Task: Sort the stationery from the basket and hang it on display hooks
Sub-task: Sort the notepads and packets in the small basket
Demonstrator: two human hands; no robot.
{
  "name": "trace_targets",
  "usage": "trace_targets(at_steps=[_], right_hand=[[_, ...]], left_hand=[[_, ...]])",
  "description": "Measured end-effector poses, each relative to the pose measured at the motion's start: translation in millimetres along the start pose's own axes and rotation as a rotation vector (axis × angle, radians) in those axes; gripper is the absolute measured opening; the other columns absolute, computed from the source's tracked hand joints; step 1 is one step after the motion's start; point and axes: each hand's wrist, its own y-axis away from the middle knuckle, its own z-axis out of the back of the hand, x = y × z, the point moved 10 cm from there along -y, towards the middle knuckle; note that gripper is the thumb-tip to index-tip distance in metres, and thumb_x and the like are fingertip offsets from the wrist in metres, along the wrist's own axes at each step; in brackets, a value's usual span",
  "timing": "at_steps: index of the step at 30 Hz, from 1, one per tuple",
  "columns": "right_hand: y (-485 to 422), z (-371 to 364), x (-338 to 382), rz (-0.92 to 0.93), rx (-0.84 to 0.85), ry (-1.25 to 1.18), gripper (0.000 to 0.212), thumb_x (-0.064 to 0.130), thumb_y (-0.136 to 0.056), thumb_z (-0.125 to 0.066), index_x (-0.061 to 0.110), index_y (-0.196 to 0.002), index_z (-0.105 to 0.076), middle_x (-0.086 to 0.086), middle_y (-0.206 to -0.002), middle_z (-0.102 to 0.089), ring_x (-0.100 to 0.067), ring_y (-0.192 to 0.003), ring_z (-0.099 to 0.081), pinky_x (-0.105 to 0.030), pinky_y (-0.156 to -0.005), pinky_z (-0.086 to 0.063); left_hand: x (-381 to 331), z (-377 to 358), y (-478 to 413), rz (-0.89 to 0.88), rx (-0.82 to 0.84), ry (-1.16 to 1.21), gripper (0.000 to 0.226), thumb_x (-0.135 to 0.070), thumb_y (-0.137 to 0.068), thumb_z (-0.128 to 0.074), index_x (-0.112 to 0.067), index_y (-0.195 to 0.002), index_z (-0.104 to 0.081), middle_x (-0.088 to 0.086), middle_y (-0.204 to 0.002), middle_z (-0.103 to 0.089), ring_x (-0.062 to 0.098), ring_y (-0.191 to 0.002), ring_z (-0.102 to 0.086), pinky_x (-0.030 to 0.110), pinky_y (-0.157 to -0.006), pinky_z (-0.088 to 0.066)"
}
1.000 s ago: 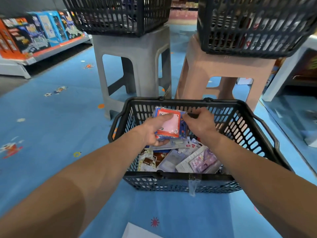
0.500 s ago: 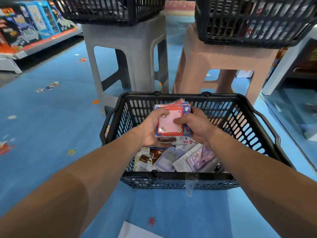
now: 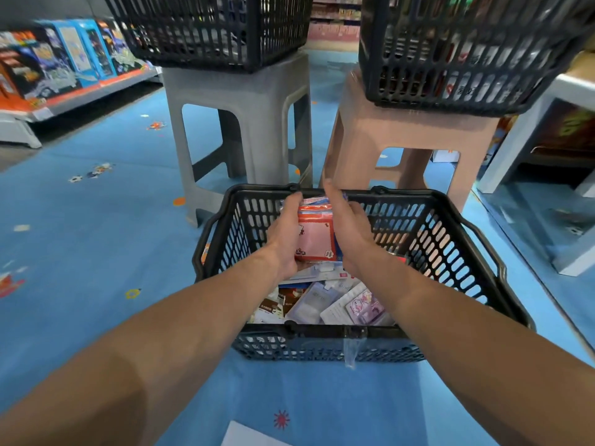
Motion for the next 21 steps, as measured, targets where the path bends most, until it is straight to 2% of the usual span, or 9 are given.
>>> trace_targets(at_steps=[2, 3, 6, 8, 11, 16, 19, 21], right_hand=[[2, 3, 0, -0.032, -0.066, 0.022, 0.071, 0.085, -0.061, -0.059, 0.029, -0.105, -0.059, -0.006, -0.098, -0.075, -0.026, -0.087, -0.075, -0.046, -0.085, -0.060], [2, 5, 0, -0.041, -0.092, 0.019, 0.072, 0.083, -0.062, -0.057, 0.028, -0.108, -0.060, -0.006, -0.097, -0.075, -0.027, -0.086, -0.075, -0.047, -0.086, -0.060], [3, 8, 2, -0.023, -0.087, -0.025, 0.046, 0.060, -0.092, -0.052, 0.022, -0.117, -0.057, -0.010, -0.100, -0.072, -0.025, -0.082, -0.074, -0.041, -0.076, -0.062], [0, 5, -2, -0.042, -0.021, -0.083, 0.035, 0.047, -0.102, -0.049, 0.018, -0.120, -0.056, -0.014, -0.102, -0.073, -0.026, -0.079, -0.075, -0.037, -0.068, -0.061], [2, 0, -8, -0.084, 0.044, -0.163, 0.038, 0.041, -0.103, -0.049, 0.012, -0.126, -0.059, -0.020, -0.106, -0.075, -0.027, -0.078, -0.075, -0.041, -0.071, -0.062], [8, 7, -6, -0.083, 0.018, -0.153, 0.035, 0.036, -0.103, -0.051, 0.011, -0.126, -0.058, -0.018, -0.100, -0.075, -0.023, -0.069, -0.073, -0.037, -0.068, -0.061], [6, 9, -5, -0.070, 0.021, -0.132, 0.038, 0.039, -0.103, -0.050, 0.010, -0.127, -0.057, -0.020, -0.107, -0.074, -0.029, -0.082, -0.076, -0.044, -0.078, -0.062], [6, 10, -2, -0.053, 0.020, -0.114, 0.037, 0.043, -0.103, -0.050, 0.013, -0.123, -0.060, -0.017, -0.103, -0.076, -0.031, -0.088, -0.076, -0.048, -0.085, -0.062]], left_hand=[[-1, -1, 3, -0.030, -0.002, 0.008, 0.074, -0.079, -0.079, -0.054, -0.021, -0.123, -0.069, 0.014, -0.106, -0.078, 0.029, -0.101, -0.075, 0.041, -0.079, -0.060], [-2, -2, 5, -0.042, -0.004, 0.016, 0.074, -0.078, -0.076, -0.057, -0.021, -0.123, -0.069, 0.014, -0.106, -0.078, 0.030, -0.102, -0.075, 0.044, -0.083, -0.061], [-4, -3, 6, -0.072, -0.014, 0.048, 0.076, -0.075, -0.070, -0.065, -0.022, -0.125, -0.067, 0.015, -0.105, -0.078, 0.034, -0.100, -0.076, 0.056, -0.093, -0.058], [-8, 1, 5, -0.100, -0.037, 0.047, 0.068, -0.072, -0.078, -0.065, -0.021, -0.123, -0.068, 0.016, -0.102, -0.078, 0.034, -0.096, -0.077, 0.059, -0.093, -0.058], [-11, 5, 6, -0.107, -0.071, 0.036, 0.061, -0.070, -0.085, -0.066, -0.019, -0.118, -0.068, 0.015, -0.098, -0.079, 0.032, -0.089, -0.078, 0.056, -0.088, -0.060], [-8, 2, 6, -0.084, -0.098, 0.016, 0.062, -0.070, -0.086, -0.063, -0.020, -0.121, -0.066, 0.015, -0.097, -0.079, 0.033, -0.090, -0.078, 0.057, -0.091, -0.059], [-9, 0, 6, -0.096, -0.104, 0.007, 0.058, -0.067, -0.092, -0.057, -0.018, -0.121, -0.067, 0.016, -0.097, -0.079, 0.033, -0.089, -0.078, 0.057, -0.089, -0.060], [-9, -3, 7, -0.089, -0.095, 0.013, 0.058, -0.067, -0.094, -0.053, -0.018, -0.121, -0.068, 0.016, -0.099, -0.079, 0.033, -0.091, -0.078, 0.053, -0.087, -0.061]])
